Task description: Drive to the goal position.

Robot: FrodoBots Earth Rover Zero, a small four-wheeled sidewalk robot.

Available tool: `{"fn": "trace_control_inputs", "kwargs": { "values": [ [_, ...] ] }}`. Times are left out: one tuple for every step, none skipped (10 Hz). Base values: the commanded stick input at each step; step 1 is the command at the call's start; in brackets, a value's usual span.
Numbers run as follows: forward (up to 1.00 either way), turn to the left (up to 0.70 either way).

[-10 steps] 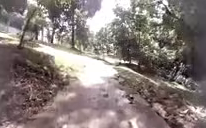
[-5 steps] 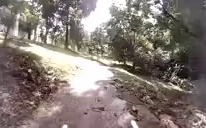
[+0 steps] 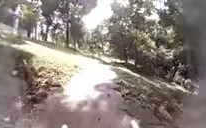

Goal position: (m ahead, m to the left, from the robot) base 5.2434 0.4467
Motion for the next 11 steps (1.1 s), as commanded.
{"fn": "trace_control_inputs", "kwargs": {
  "values": [
    [0.85,0.0],
    [0.85,0.0],
    [0.85,0.0],
    [0.85,0.0],
    [0.85,0.0],
    [0.85,0.0],
    [0.85,0.0],
    [0.85,0.0],
    [0.85,0.0],
    [0.85,0.0],
    [0.85,0.0]
  ]
}}
